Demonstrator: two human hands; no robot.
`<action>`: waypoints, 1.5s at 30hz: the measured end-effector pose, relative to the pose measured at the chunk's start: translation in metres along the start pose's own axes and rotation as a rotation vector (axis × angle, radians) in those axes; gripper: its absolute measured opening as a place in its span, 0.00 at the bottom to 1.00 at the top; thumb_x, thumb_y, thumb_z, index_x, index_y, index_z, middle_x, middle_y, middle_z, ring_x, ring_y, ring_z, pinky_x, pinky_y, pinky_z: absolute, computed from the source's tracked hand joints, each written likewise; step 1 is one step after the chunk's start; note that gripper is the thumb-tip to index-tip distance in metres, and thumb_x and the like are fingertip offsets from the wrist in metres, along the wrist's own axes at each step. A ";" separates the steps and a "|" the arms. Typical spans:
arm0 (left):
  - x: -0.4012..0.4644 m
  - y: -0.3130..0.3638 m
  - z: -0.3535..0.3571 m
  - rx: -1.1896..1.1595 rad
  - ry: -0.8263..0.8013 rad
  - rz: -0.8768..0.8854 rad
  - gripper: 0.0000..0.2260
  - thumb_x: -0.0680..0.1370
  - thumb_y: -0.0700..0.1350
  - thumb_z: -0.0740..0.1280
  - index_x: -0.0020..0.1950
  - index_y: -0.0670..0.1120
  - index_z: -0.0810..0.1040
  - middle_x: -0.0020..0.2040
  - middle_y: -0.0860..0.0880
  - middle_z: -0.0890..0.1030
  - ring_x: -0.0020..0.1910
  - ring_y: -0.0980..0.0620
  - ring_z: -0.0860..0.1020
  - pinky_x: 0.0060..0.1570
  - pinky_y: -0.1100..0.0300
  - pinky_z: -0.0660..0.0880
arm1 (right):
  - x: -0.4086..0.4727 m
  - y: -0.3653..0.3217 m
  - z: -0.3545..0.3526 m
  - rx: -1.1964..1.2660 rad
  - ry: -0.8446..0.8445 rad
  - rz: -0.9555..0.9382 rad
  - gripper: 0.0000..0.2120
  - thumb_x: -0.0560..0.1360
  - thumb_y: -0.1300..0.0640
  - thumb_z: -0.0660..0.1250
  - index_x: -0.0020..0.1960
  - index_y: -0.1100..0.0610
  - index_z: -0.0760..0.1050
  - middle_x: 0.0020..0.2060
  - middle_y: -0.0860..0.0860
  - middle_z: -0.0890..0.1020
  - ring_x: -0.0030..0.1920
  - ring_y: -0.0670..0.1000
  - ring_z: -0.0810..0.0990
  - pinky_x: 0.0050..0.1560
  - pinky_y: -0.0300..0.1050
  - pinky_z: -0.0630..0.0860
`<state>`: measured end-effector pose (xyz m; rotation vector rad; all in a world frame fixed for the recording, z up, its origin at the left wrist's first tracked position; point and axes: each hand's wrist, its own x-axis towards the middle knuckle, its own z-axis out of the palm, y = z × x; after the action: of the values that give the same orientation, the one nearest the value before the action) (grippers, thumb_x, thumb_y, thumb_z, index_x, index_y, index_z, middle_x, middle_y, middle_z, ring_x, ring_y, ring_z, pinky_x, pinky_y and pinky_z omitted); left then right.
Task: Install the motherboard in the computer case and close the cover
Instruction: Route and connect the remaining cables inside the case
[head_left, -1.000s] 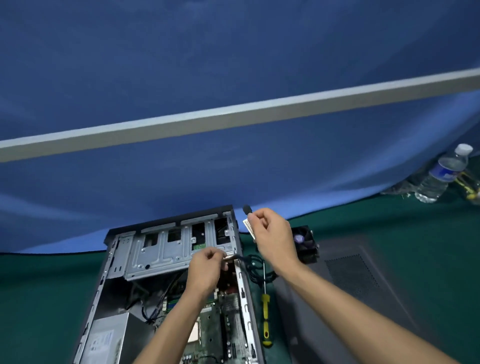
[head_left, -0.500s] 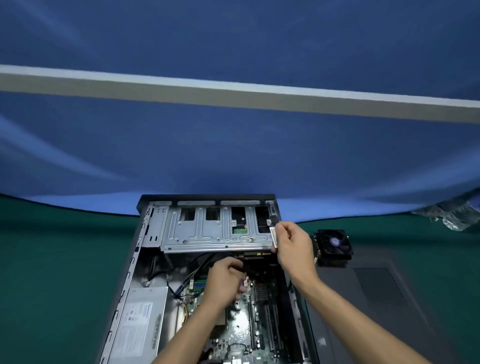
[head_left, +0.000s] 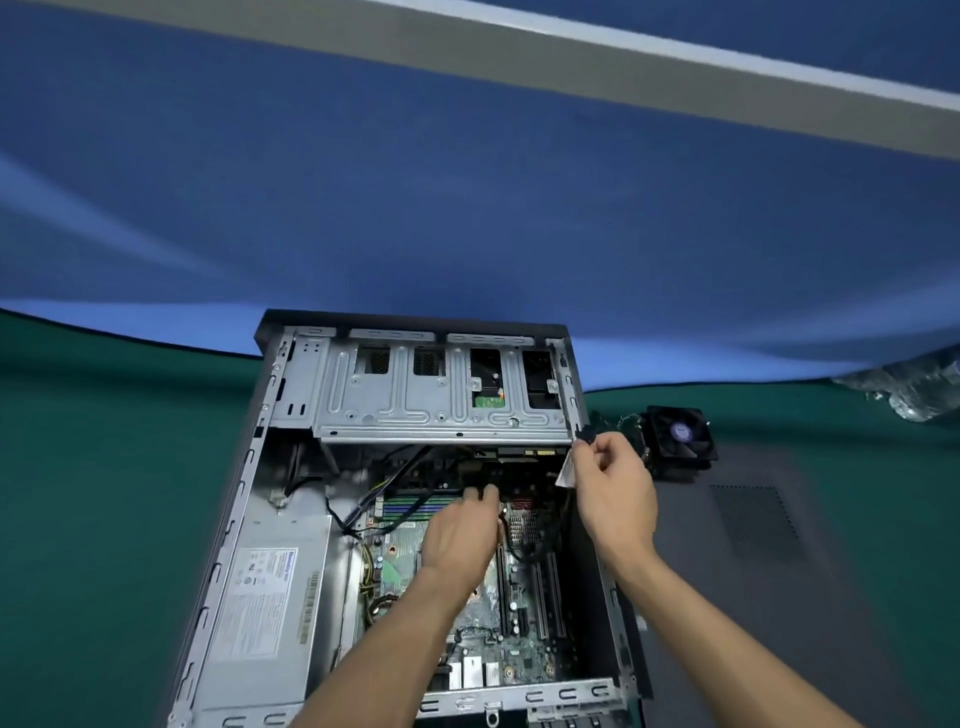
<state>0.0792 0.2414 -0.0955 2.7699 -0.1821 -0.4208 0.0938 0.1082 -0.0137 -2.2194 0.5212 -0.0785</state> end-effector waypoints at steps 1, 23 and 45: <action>0.001 -0.001 0.002 0.001 0.003 0.004 0.21 0.73 0.30 0.58 0.65 0.42 0.67 0.55 0.43 0.75 0.48 0.45 0.78 0.44 0.54 0.77 | 0.000 0.001 0.000 -0.046 0.028 -0.023 0.11 0.75 0.51 0.61 0.35 0.50 0.65 0.25 0.45 0.70 0.28 0.45 0.68 0.32 0.42 0.65; 0.020 0.001 0.025 -0.270 0.246 0.091 0.12 0.78 0.41 0.65 0.61 0.46 0.78 0.50 0.49 0.81 0.48 0.53 0.75 0.53 0.61 0.68 | 0.001 0.020 0.005 0.134 0.122 0.077 0.10 0.75 0.59 0.61 0.56 0.53 0.70 0.27 0.45 0.69 0.29 0.44 0.69 0.31 0.41 0.66; 0.034 0.006 0.031 -0.475 0.117 -0.106 0.15 0.72 0.29 0.67 0.57 0.41 0.81 0.46 0.49 0.83 0.29 0.66 0.72 0.30 0.78 0.68 | 0.003 0.020 0.006 0.126 0.095 0.058 0.07 0.76 0.58 0.57 0.40 0.52 0.66 0.28 0.45 0.73 0.27 0.41 0.70 0.28 0.35 0.64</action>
<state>0.1010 0.2208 -0.1308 2.3315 0.0854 -0.2813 0.0912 0.1000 -0.0329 -2.0836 0.6160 -0.1819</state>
